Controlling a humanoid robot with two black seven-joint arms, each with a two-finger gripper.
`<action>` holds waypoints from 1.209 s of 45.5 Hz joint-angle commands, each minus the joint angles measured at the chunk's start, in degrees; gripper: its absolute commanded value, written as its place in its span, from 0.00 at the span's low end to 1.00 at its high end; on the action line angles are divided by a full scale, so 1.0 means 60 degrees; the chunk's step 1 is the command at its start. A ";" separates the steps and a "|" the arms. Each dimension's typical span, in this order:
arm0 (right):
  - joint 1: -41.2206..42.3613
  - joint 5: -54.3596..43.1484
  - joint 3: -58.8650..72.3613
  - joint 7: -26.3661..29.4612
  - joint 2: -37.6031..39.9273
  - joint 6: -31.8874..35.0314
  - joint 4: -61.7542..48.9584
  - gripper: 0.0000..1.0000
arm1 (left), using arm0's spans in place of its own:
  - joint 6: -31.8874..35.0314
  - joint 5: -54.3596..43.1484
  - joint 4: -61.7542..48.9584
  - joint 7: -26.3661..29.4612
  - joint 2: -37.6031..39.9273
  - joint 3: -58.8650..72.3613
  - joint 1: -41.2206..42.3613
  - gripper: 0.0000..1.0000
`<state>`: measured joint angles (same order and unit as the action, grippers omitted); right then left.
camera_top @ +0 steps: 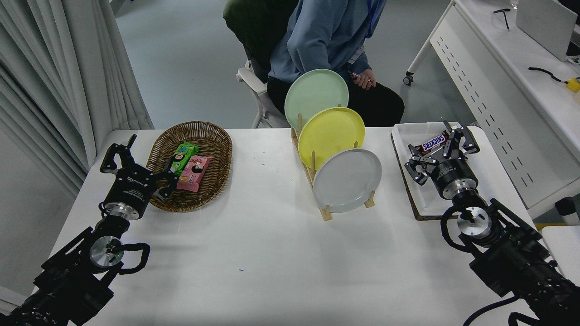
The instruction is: Place the plate on the table
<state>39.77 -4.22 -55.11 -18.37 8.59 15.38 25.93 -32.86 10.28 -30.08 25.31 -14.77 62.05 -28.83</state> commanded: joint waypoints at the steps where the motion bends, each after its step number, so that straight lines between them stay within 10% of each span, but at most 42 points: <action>1: -0.0008 0.0000 0.0000 0.0000 -0.0011 -0.0014 0.0000 1.00 | -0.0001 0.0000 -0.0011 0.0000 0.0000 0.0000 0.0000 1.00; 35: 0.0197 -0.0132 0.0102 0.0058 0.0369 -0.0043 -0.0015 1.00 | -0.0001 0.0000 -0.0011 0.0015 0.0000 0.0000 0.0000 1.00; 55: 0.2013 0.0014 0.5930 0.0058 0.1994 0.0059 -0.0178 1.00 | -0.0001 0.0000 -0.0011 0.0015 0.0000 0.0000 0.0000 1.00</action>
<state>46.84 -4.35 -37.78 -18.04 14.55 15.21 22.59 -32.86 10.28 -30.12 25.40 -14.77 62.05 -28.83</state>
